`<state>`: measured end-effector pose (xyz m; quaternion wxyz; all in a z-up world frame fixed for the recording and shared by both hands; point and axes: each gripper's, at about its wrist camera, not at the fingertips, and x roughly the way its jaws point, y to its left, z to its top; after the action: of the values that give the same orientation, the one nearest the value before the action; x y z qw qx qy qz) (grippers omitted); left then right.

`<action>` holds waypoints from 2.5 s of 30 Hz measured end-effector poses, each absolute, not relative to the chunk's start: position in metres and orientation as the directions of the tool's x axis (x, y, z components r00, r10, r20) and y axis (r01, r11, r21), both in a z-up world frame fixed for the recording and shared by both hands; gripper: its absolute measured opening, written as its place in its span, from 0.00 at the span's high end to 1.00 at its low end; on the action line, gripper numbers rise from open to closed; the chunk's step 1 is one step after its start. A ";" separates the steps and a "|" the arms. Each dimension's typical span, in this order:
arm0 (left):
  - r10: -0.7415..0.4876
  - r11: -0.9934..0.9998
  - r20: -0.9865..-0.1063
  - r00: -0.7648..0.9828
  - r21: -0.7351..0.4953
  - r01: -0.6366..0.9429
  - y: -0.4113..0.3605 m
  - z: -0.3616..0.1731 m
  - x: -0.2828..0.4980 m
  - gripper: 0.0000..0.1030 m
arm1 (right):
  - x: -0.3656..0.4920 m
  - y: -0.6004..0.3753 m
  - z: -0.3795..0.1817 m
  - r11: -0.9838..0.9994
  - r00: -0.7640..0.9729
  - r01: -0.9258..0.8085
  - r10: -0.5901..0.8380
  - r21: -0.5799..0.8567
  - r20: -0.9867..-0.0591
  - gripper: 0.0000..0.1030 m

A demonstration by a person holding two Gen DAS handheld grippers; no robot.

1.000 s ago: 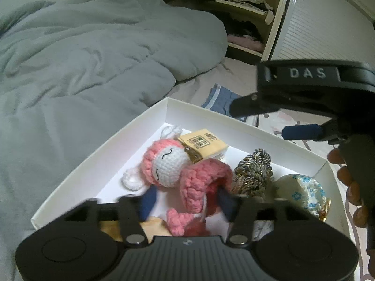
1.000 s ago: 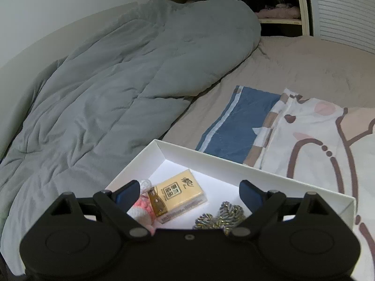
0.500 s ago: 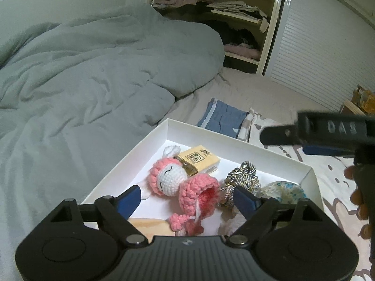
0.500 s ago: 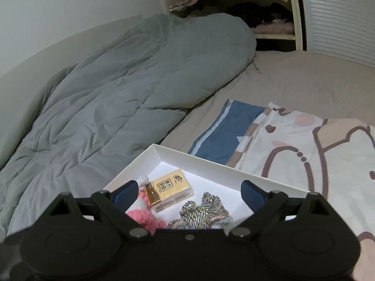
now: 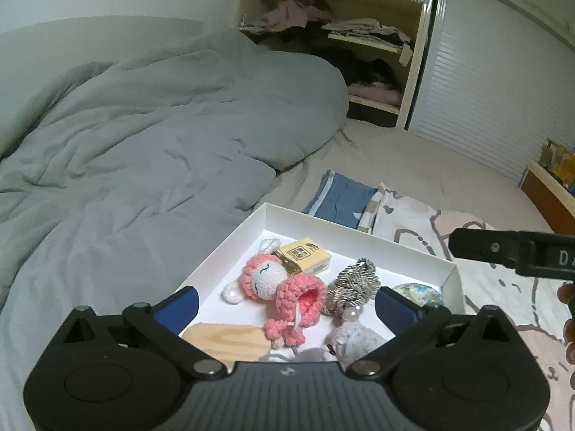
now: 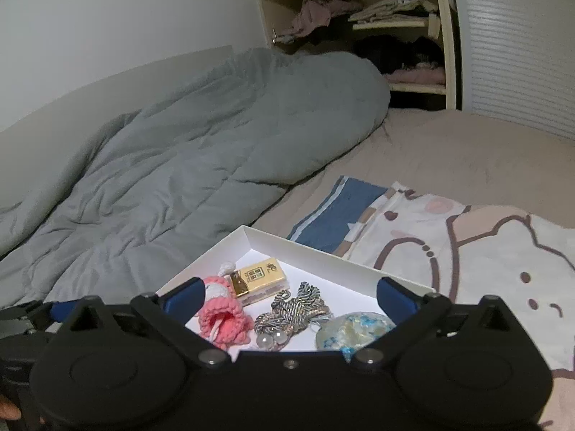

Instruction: Organize objects

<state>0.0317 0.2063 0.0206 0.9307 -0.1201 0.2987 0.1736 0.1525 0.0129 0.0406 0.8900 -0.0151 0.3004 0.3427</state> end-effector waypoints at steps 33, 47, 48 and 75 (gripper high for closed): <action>0.335 0.914 -0.532 0.778 -0.017 -0.405 0.115 0.079 -0.070 0.00 | 0.049 -0.107 0.079 0.779 0.640 -0.617 0.578 0.110 -0.506 0.00; 0.325 0.910 -0.541 0.775 -0.043 -0.412 0.087 0.073 -0.103 0.00 | 0.026 -0.146 0.070 0.774 0.637 -0.626 0.577 0.092 -0.511 0.00; 0.322 0.911 -0.545 0.774 -0.044 -0.410 0.085 0.071 -0.105 0.00 | 0.025 -0.148 0.070 0.774 0.637 -0.627 0.577 0.093 -0.512 0.00; 0.353 0.896 -0.553 0.755 -0.031 -0.442 0.061 0.057 -0.128 0.00 | 0.007 -0.170 0.058 0.760 0.628 -0.648 0.573 0.054 -0.527 0.00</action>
<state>-0.1282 0.0607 0.0566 0.9332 -0.0803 0.2781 0.2130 0.0066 -0.1703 0.0583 0.8994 -0.0705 0.2665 0.3393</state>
